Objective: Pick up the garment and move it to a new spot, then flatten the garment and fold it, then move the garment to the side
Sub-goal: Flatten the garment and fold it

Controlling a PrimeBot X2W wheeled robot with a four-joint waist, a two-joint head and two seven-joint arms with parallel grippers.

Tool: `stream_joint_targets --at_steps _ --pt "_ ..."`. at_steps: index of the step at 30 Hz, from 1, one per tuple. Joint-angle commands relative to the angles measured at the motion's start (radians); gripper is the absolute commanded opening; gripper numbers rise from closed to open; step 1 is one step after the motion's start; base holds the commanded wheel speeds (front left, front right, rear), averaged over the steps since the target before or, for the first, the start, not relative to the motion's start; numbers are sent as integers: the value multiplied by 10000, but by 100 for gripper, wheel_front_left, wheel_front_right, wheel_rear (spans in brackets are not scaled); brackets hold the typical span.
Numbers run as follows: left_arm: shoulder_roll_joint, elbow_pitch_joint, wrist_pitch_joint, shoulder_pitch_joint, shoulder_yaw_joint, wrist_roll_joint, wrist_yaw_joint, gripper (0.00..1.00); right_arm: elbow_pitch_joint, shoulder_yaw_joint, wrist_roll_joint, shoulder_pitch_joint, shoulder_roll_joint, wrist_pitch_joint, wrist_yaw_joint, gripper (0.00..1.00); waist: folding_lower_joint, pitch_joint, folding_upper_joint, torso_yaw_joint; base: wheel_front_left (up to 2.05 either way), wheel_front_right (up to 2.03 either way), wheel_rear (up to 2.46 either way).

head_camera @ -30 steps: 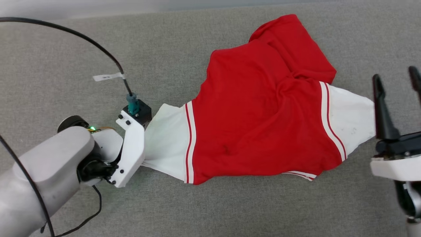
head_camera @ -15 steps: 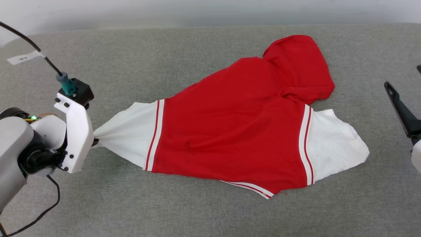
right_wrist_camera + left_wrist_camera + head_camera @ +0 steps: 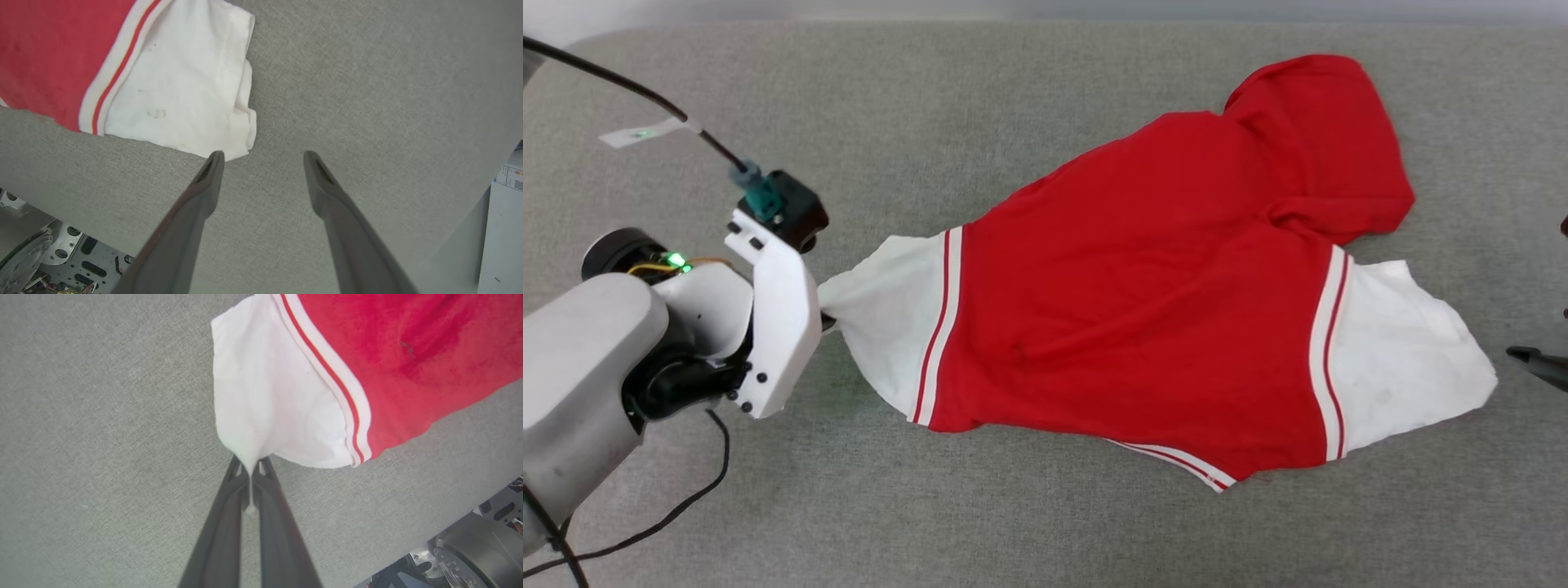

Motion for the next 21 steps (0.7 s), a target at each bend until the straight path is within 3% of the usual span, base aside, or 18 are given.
stream_joint_targets --at_steps 1,9,17,18,19,20,21 --pt "-61 -80 -64 -179 65 64 43 0 301 178 194 -297 227 253 -7 100 0 278 0 169 0 0 0" --pt "-271 -189 -76 -535 93 296 11 0 2027 1155 184 -1098 1198 461 -7 100 0 1030 0 463 0 0 0" --pt "-289 -119 -273 -466 64 271 -36 0 2926 2654 564 -446 1745 -17 -5 100 0 1174 0 426 0 0 0" --pt "-278 -95 -303 -416 65 251 -43 0 2927 2727 613 -479 1778 -168 -4 87 0 1120 0 390 0 0 0" --pt "-288 -74 -375 -371 76 228 -52 0 2909 2687 683 -568 1835 -421 -2 10 0 1048 0 351 0 0 0" --pt "-293 -47 -418 -319 78 212 -58 0 2948 2584 800 -679 1909 -648 -2 0 0 946 0 305 0 0 0" --pt "-301 -28 -458 -285 77 189 -71 0 3006 2469 857 -784 1930 -854 -2 0 0 833 0 274 0 0 0"
